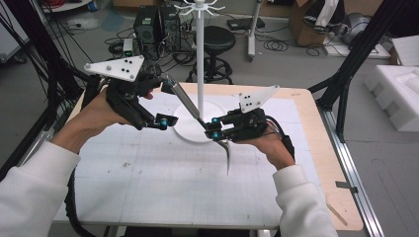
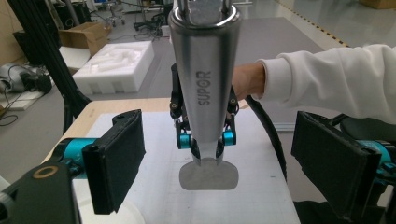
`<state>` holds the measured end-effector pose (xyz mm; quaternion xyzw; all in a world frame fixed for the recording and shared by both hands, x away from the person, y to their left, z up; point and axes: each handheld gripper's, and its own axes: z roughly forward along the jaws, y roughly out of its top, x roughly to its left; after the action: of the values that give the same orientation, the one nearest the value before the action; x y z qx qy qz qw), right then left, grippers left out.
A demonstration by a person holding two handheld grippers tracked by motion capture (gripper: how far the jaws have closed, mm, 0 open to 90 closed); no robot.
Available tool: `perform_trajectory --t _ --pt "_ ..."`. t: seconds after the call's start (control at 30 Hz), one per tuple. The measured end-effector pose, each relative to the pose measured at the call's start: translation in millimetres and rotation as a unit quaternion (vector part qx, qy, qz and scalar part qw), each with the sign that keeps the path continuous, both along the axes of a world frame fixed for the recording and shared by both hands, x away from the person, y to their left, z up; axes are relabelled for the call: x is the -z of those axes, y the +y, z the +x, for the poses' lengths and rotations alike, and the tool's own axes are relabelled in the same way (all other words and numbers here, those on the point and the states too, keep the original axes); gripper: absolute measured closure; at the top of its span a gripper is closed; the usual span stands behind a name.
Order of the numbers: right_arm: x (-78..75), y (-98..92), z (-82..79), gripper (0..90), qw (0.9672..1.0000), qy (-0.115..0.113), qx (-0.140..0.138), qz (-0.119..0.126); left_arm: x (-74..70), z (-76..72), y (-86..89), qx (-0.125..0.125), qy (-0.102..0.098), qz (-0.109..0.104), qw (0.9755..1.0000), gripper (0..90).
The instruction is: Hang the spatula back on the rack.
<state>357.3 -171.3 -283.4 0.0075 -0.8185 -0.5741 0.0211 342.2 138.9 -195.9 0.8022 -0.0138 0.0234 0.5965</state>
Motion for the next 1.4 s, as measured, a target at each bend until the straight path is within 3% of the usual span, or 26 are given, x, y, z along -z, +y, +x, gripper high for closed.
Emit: perform_trajectory --t 0.3,0.37,0.67,1.1,1.4 --pt "0.8 3.7 -0.2 74.8 1.0 -0.002 -0.003 -0.001 -5.0 0.1 -7.7 0.008 0.001 0.001 1.0 29.9" --pt "0.9 4.2 -0.5 74.8 1.0 -0.001 -0.004 0.0 -5.3 0.3 -8.0 0.013 -0.001 -0.001 0.9999 39.2" --pt "0.9 5.3 -1.5 74.8 0.9999 0.002 -0.012 -0.002 -4.8 1.7 -8.4 0.025 -0.002 -0.006 0.9997 49.5" --pt "1.8 7.5 -0.8 74.8 0.9998 -0.004 -0.019 -0.003 -2.2 2.2 -13.5 0.027 -0.009 0.011 0.9995 66.9" --pt "2.3 8.7 -1.1 74.7 0.9998 -0.005 -0.021 -0.001 -2.7 0.9 -13.9 0.021 -0.001 0.011 0.9997 67.9"
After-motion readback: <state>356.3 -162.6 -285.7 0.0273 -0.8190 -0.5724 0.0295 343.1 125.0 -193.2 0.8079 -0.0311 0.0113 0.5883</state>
